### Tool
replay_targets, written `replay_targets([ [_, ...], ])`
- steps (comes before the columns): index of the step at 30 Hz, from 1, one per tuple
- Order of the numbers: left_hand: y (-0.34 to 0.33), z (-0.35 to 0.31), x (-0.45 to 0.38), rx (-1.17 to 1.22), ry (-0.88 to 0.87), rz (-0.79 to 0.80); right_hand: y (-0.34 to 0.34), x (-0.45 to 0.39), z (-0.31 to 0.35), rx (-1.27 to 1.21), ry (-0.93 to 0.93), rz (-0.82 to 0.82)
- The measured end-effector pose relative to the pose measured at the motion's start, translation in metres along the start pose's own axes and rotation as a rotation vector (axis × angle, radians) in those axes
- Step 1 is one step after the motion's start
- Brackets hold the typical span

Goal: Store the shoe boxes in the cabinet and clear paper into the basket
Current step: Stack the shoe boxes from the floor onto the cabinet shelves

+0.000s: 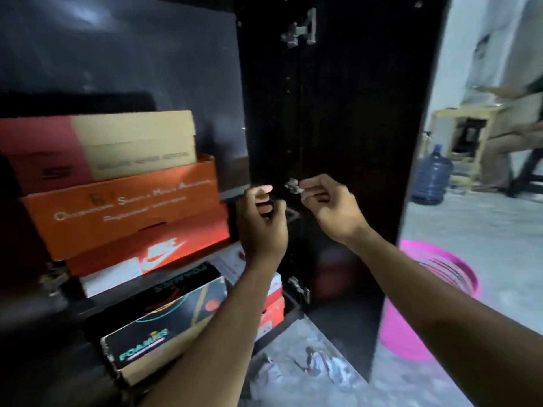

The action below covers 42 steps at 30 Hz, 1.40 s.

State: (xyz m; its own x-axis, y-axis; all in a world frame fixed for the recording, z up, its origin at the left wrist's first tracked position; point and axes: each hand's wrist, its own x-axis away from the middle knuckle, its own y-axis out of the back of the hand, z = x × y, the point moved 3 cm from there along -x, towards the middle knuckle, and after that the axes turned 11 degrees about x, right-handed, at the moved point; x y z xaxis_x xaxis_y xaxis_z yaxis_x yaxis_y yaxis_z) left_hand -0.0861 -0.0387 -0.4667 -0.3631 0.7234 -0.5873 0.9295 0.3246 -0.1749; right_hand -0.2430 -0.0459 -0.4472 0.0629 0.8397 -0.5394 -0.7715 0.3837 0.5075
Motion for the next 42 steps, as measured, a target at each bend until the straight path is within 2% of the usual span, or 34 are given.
replay_targets([
  [3, -0.048, 0.010, 0.044, 0.077, 0.048, 0.172, 0.039, 0.041, -0.043, 0.055, -0.052, -0.032],
  [10, -0.182, 0.017, 0.189, 0.200, 0.182, 0.537, 0.183, 0.172, -0.150, 0.268, -0.273, -0.203],
  [12, -0.219, 0.015, 0.238, 0.214, 0.265, 0.668, 0.228, 0.218, -0.176, 0.319, -0.376, -0.281],
  [17, -0.295, 0.008, 0.355, 0.192, 0.614, 0.972, 0.323, 0.335, -0.236, 0.426, -0.692, -0.435],
  [23, -0.369, 0.004, 0.493, 0.057, 0.885, 1.321, 0.432, 0.451, -0.302, 0.524, -1.023, -0.616],
  [25, -0.389, -0.001, 0.537, -0.008, 0.914, 1.452, 0.469, 0.486, -0.323, 0.550, -1.132, -0.703],
  [28, -0.409, -0.007, 0.593, -0.065, 0.951, 1.608, 0.511, 0.531, -0.359, 0.596, -1.299, -0.734],
  [32, -0.431, 0.001, 0.653, -0.092, 1.032, 1.714, 0.543, 0.565, -0.399, 0.628, -1.526, -0.629],
  [36, -0.449, 0.009, 0.681, -0.112, 1.048, 1.719, 0.554, 0.580, -0.425, 0.641, -1.714, -0.496],
  [40, -0.448, 0.015, 0.691, -0.121, 0.991, 1.744, 0.546, 0.581, -0.424, 0.601, -1.736, -0.476],
  [42, -0.443, 0.017, 0.690, -0.077, 0.995, 1.671, 0.538, 0.579, -0.420, 0.556, -1.679, -0.529],
])
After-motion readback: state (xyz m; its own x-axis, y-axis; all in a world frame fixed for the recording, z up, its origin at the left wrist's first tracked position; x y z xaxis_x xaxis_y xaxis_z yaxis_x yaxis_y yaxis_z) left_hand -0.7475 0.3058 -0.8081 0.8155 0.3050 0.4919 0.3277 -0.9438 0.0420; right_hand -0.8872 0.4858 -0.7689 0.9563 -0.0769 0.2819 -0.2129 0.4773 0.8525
